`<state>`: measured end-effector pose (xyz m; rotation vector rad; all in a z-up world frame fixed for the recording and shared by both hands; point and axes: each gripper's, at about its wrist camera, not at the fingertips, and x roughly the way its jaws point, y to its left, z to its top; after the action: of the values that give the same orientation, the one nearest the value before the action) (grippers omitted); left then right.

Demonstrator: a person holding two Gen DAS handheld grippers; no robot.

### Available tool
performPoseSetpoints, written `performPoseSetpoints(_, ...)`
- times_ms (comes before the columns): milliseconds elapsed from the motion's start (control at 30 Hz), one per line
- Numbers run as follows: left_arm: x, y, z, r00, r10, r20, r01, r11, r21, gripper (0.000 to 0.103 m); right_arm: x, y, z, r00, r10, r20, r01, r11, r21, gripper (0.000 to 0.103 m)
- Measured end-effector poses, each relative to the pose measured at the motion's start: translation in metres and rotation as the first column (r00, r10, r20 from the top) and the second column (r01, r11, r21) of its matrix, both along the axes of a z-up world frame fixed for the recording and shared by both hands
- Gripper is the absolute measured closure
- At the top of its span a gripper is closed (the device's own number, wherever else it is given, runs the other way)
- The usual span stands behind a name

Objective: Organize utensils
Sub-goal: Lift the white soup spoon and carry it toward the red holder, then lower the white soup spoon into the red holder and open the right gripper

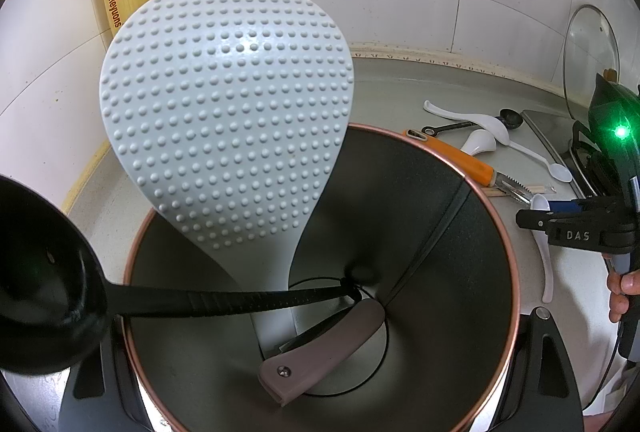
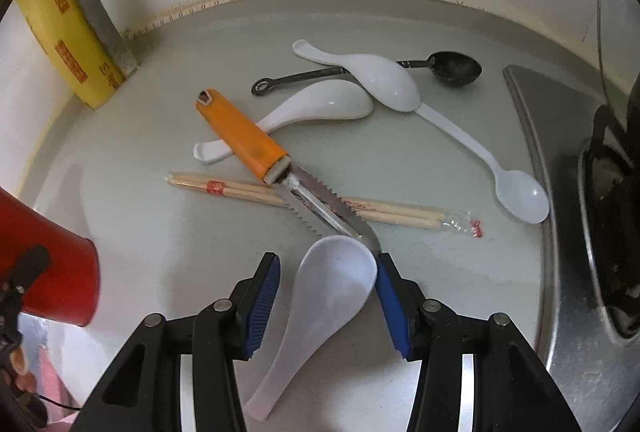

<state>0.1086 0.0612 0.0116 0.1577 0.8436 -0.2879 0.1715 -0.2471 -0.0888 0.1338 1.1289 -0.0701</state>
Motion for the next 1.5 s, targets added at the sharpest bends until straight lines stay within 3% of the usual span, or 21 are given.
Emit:
performPoseSetpoints(267, 0.0, 0.0, 0.0, 1.0, 0.0, 0.0, 0.0, 1.0, 0.0, 0.013, 0.002, 0.012, -0.003, 1.0, 0.015, -0.008, -0.015, 0.999, -0.052, 0.051)
performPoseSetpoints(400, 0.0, -0.001, 0.0, 1.0, 0.0, 0.0, 0.0, 1.0, 0.0, 0.013, 0.001, 0.016, -0.003, 1.0, 0.016, -0.005, -0.016, 0.999, -0.049, 0.062)
performPoseSetpoints(567, 0.0, -0.001, 0.0, 1.0, 0.001, 0.0, -0.001, 1.0, 0.0, 0.013, -0.002, 0.017, 0.0, 1.0, 0.019, 0.005, -0.018, 0.999, -0.038, 0.063)
performPoseSetpoints(1500, -0.001, -0.004, 0.0, 1.0, 0.009, 0.0, -0.009, 1.0, 0.0, 0.013, -0.029, 0.038, 0.081, 0.965, 0.113, 0.239, -0.106, 0.994, -0.039, 0.064)
